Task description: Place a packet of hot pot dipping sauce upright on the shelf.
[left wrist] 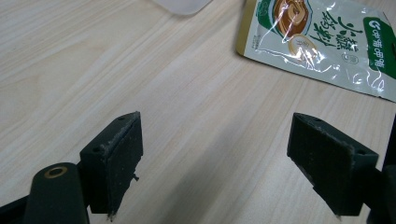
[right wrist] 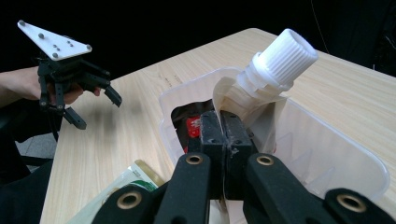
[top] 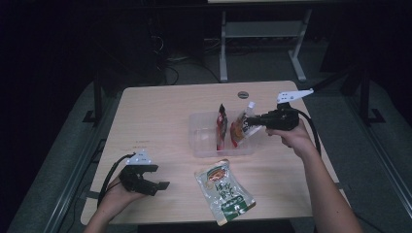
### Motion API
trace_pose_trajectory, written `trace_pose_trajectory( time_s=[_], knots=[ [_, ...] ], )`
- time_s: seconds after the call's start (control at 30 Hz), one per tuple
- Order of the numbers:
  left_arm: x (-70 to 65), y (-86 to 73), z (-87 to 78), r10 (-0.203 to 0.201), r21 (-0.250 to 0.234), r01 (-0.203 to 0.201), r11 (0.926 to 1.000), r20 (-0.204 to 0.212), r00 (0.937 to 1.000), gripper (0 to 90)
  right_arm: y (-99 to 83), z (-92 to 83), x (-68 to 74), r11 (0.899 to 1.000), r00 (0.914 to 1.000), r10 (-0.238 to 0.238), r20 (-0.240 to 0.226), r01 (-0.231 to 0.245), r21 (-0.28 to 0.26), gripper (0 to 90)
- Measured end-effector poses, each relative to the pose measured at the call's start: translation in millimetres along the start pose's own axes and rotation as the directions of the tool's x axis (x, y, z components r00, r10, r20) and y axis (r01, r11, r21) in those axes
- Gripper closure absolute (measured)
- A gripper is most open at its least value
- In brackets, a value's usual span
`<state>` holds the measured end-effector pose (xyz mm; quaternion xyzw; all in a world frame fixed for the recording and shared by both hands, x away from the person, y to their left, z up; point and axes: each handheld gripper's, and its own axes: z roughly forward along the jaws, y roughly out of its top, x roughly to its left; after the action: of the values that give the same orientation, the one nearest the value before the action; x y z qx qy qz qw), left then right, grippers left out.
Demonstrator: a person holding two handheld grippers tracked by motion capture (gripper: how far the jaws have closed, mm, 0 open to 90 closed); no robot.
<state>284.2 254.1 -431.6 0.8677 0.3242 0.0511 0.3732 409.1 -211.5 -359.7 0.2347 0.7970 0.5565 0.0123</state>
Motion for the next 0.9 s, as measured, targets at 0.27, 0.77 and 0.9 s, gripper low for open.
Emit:
trace_pose_trajectory(
  time_s=[0.27,0.77,0.9],
  knots=[
    [-0.6,0.4,3.0,0.011,0.003,-0.011,0.9999,0.004,0.9999,17.9,-4.3,8.5,-1.4,1.0,0.9997,0.006,0.023,-0.007,0.008,88.9],
    [2.2,-0.4,5.1,0.025,0.025,-0.026,0.9994,0.009,0.9996,17.9,-17.1,27.7,-7.2,0.999,0.996,0.037,0.082,-0.038,0.012,88.1],
    [2.9,-0.6,5.5,0.018,0.016,-0.018,0.9997,0.008,0.9998,17.9,-17.2,28.9,-7.1,0.999,0.9953,0.038,0.089,-0.039,0.006,87.9]
  ],
)
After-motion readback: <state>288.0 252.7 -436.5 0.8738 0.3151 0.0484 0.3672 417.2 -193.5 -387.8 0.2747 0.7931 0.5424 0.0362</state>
